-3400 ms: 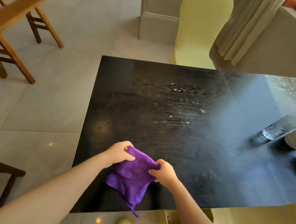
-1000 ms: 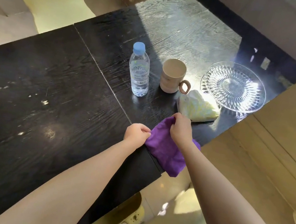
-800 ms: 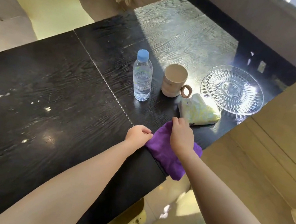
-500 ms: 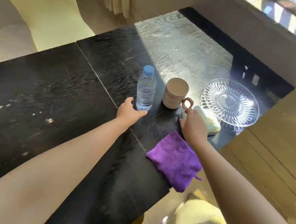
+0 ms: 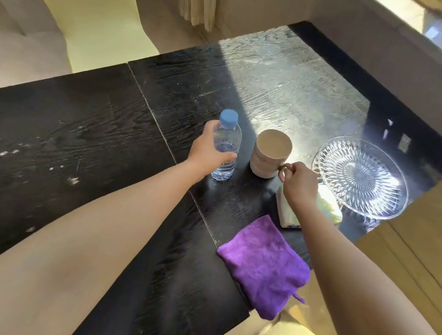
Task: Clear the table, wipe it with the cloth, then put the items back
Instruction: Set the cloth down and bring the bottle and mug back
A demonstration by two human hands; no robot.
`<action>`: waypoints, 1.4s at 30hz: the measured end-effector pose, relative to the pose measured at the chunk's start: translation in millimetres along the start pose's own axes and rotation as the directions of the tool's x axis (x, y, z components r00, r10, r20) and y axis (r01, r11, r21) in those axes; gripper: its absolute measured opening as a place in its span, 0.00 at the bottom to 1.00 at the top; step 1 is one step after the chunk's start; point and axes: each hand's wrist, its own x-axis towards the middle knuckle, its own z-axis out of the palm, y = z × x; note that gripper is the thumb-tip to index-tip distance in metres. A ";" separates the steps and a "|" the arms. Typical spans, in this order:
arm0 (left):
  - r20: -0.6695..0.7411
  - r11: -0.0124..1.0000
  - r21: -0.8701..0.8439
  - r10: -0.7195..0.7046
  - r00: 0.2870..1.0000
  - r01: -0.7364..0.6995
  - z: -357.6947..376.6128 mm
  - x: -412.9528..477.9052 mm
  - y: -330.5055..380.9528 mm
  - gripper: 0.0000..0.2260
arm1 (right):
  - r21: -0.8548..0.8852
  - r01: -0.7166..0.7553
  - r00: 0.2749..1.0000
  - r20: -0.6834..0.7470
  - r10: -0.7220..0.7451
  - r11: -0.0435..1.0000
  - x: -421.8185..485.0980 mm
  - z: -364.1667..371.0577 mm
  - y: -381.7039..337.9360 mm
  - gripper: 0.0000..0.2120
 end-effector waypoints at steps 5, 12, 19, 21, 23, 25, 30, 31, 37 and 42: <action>-0.139 0.995 -0.094 -0.026 0.990 0.013 -33.8 -15.4 -4.6 0.33 | 0.053 0.087 0.996 0.003 -0.088 0.995 -6.0 5.2 -15.0 0.12; -0.279 0.997 -0.075 -0.037 0.959 0.017 -131.7 -50.1 -16.4 0.33 | 0.195 0.213 0.969 0.086 -0.234 0.957 -33.8 24.7 -66.6 0.09; -0.444 0.992 -0.069 -0.124 0.887 0.104 -242.8 -108.6 -57.6 0.33 | 0.326 0.333 0.892 0.196 -0.408 0.885 -84.2 61.5 -163.9 0.07; -0.466 0.991 -0.063 -0.135 0.875 0.119 -280.1 -125.9 -71.9 0.32 | 0.366 0.346 0.870 0.218 -0.442 0.864 -103.8 78.6 -194.2 0.08; -0.501 0.989 -0.066 -0.146 0.853 0.131 -316.1 -141.4 -89.2 0.32 | 0.403 0.362 0.847 0.235 -0.477 0.841 -126.5 97.9 -223.7 0.08; -0.540 0.987 -0.073 -0.161 0.826 0.144 -349.1 -156.2 -108.9 0.32 | 0.434 0.371 0.829 0.243 -0.503 0.821 -150.8 119.0 -251.9 0.07; -0.607 0.972 -0.106 -0.231 0.760 0.211 -418.2 -187.2 -160.8 0.31 | 0.456 0.372 0.790 0.301 -0.534 0.808 -208.6 179.2 -313.9 0.07; -0.613 0.968 -0.110 -0.244 0.752 0.225 -430.1 -192.4 -172.0 0.32 | 0.466 0.370 0.782 0.311 -0.541 0.804 -220.3 191.1 -325.4 0.07; -0.641 0.952 -0.180 -0.303 0.705 0.246 -487.3 -220.4 -235.4 0.31 | 0.456 0.353 0.734 0.406 -0.544 0.817 -279.4 257.4 -388.1 0.09; -0.655 0.934 -0.236 -0.356 0.666 0.268 -526.0 -236.9 -280.3 0.31 | 0.469 0.306 0.708 0.469 -0.527 0.829 -316.5 308.8 -423.3 0.05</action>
